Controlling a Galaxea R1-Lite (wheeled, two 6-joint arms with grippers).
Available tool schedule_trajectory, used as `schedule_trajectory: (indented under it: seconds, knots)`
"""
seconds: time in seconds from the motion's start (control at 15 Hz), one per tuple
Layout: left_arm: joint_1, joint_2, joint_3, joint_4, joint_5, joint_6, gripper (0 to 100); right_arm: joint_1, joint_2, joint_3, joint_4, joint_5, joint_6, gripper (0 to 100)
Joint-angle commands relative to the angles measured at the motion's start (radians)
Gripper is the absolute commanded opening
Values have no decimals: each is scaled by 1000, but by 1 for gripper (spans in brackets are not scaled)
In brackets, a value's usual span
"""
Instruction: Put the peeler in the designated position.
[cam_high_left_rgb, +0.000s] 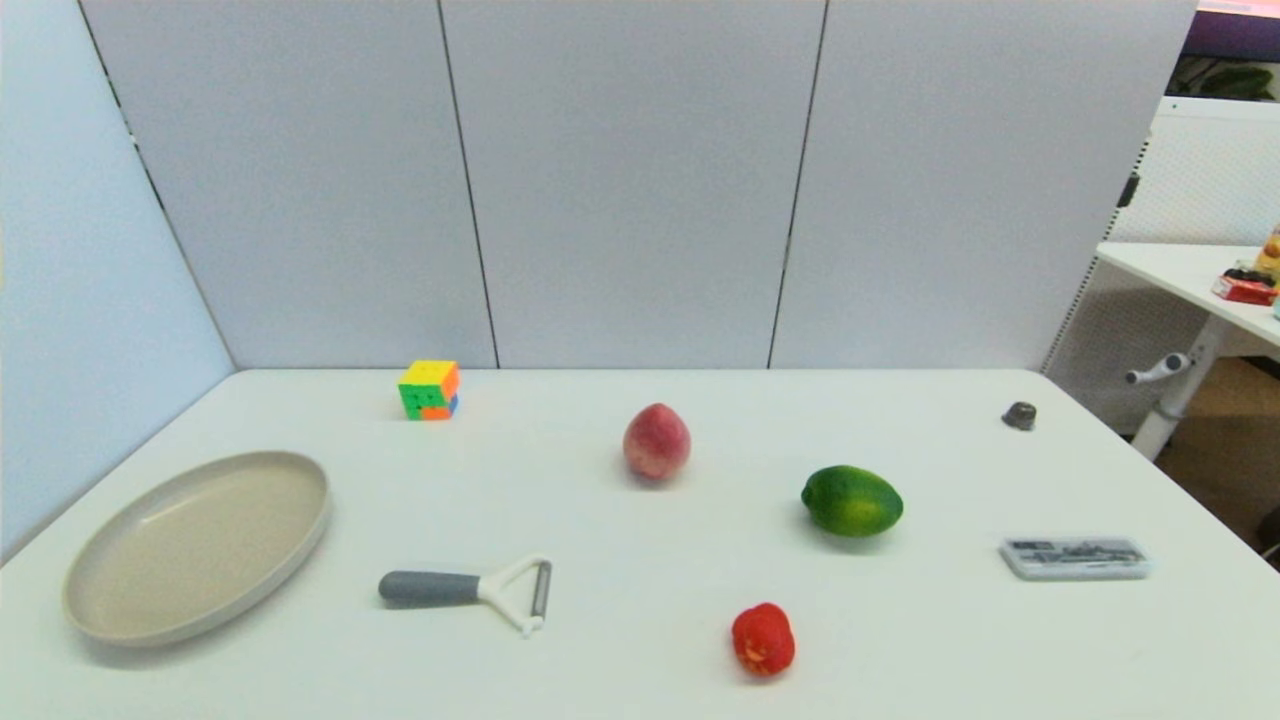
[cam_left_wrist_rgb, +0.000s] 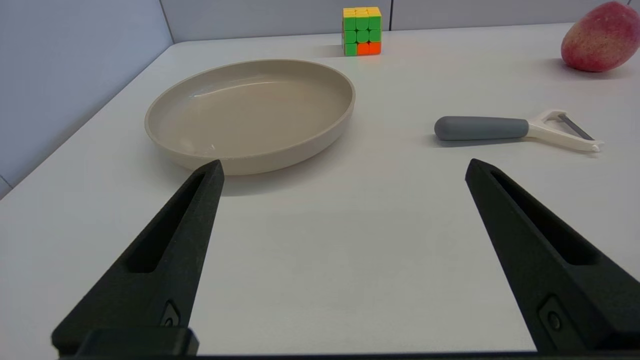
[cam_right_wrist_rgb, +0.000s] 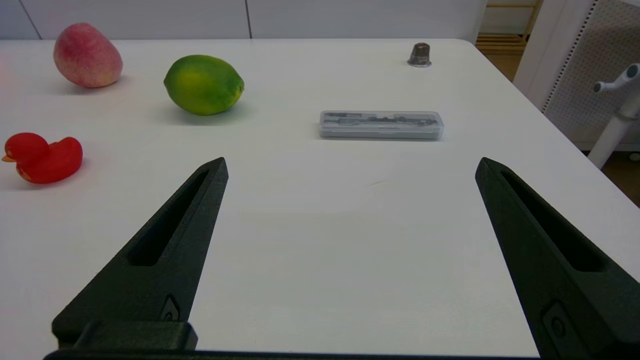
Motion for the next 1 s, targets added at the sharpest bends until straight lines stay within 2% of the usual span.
schedule_trajectory:
  seconds: [0.07, 0.73, 0.87, 1.0]
  knots:
    - [0, 1, 0, 0, 0, 1, 100, 1, 1, 2, 0, 0, 0, 100]
    - [2, 32, -2, -2, -6, 1, 100, 1, 1, 2, 0, 1, 0, 100]
    - [0, 198, -100, -11, -7, 53, 100, 1, 1, 2, 0, 0, 0, 100]
    - [-4, 420, -304, 54, -10, 188, 100, 1, 1, 2, 0, 0, 0, 100]
